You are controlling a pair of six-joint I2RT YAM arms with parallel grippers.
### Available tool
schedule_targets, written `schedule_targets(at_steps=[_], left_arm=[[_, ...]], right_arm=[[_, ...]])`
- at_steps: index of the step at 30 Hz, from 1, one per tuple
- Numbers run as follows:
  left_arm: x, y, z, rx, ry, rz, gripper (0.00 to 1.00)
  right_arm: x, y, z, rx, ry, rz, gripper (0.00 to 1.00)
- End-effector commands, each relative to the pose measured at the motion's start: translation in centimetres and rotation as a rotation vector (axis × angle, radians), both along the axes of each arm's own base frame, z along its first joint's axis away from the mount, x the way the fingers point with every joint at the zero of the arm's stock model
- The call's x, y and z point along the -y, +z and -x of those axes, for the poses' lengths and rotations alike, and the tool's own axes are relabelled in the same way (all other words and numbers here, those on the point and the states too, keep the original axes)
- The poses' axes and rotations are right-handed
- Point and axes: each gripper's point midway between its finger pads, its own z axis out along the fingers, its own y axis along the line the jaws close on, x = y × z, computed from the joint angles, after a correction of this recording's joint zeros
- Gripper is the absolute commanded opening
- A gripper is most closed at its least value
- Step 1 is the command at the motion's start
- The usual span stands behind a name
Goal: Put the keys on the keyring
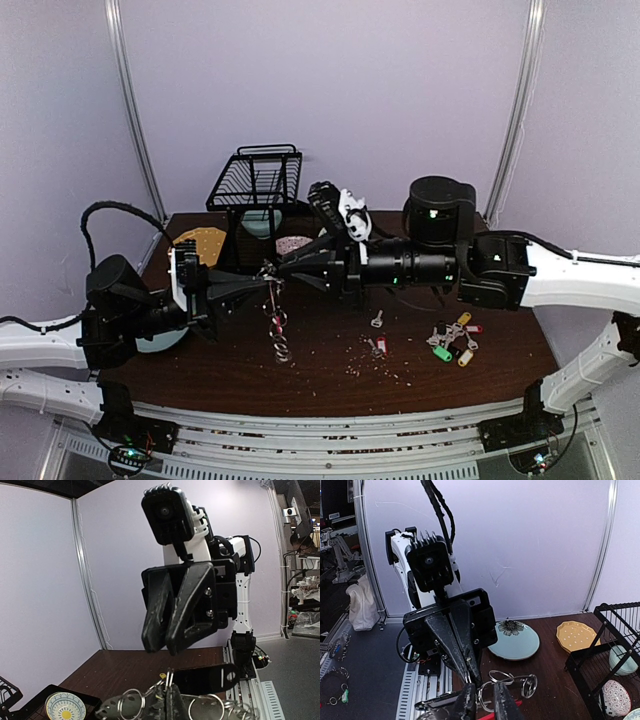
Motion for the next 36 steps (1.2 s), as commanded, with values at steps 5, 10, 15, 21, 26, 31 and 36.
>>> schedule_targets(at_steps=[5, 10, 15, 21, 26, 31, 36], left_arm=[[-0.6, 2.3, 0.1, 0.048, 0.018, 0.067, 0.0], [-0.6, 2.2, 0.1, 0.047, 0.017, 0.066, 0.0], [-0.6, 2.2, 0.2, 0.05, 0.011, 0.064, 0.0], [-0.6, 2.2, 0.2, 0.051, 0.016, 0.066, 0.0], [-0.5, 2.2, 0.2, 0.053, 0.012, 0.064, 0.0], [-0.7, 2.4, 0.3, 0.057, 0.012, 0.072, 0.0], [0.0, 1.2, 0.1, 0.056, 0.014, -0.021, 0.01]], right_arm=[[-1.1, 0.1, 1.3, 0.005, 0.092, 0.009, 0.12], [-1.4, -1.1, 1.6, -0.013, 0.116, 0.04, 0.12], [-2.0, -1.4, 1.1, -0.017, 0.101, 0.059, 0.11], [-2.1, -1.8, 1.0, -0.009, 0.097, 0.071, 0.14], [-1.9, -1.8, 0.8, 0.0, 0.081, 0.075, 0.0], [-1.2, -1.8, 0.6, 0.021, 0.063, 0.094, 0.0], [0.2, -1.9, 0.9, 0.077, 0.068, 0.198, 0.0]])
